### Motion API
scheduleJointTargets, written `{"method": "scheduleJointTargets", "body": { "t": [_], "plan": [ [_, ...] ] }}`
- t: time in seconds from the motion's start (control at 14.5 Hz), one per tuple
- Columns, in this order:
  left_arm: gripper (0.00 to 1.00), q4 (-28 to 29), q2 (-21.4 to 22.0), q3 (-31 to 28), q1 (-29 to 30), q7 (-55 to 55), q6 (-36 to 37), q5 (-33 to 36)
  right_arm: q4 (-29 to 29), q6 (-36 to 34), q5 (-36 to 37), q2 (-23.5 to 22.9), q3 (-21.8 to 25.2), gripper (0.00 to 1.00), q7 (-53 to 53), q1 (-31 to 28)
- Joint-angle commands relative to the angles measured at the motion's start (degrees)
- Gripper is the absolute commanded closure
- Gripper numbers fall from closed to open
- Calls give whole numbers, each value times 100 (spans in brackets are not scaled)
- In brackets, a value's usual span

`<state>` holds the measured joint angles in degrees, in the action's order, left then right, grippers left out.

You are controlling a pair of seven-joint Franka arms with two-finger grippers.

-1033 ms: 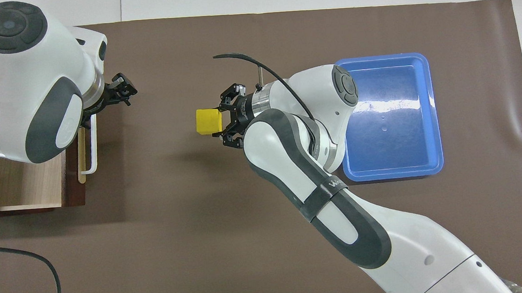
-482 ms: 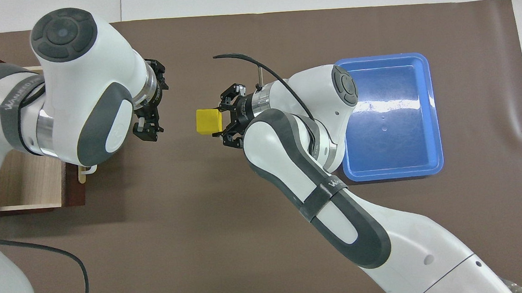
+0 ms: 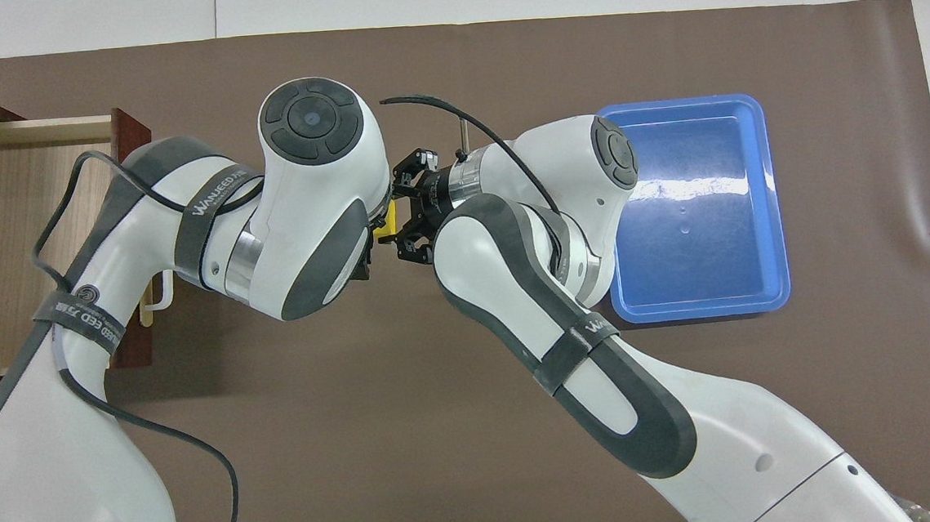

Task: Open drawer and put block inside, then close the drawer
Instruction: 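Reach the left gripper to the block and grasp it from the right gripper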

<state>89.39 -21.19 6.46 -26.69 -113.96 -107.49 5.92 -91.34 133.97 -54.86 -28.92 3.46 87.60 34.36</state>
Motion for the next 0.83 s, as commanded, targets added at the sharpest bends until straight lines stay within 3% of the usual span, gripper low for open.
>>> {"method": "scheduleJointTargets", "body": {
  "t": [0.0,0.07,0.14,0.21,0.28,0.34,0.76],
  "plan": [
    [0,298,141,-83,-82,-283,-272,85,-6,147,28,-9,-3,100,65,36],
    [0,316,141,-83,-73,-511,-395,85,-6,147,28,-9,-3,100,65,36],
    [11,334,141,-83,-56,-626,-457,85,-15,147,28,-9,-3,100,65,36],
    [55,342,141,-83,-56,-653,-457,85,-24,147,28,0,-3,100,65,36],
    [84,342,141,-74,-56,-654,-466,85,-41,155,28,0,-3,100,56,36],
    [100,334,141,-74,-56,-654,-466,85,-42,156,28,0,-3,100,56,44],
    [100,281,132,-74,-21,-618,-457,76,-50,147,28,0,-3,100,56,45]
  ]
}}
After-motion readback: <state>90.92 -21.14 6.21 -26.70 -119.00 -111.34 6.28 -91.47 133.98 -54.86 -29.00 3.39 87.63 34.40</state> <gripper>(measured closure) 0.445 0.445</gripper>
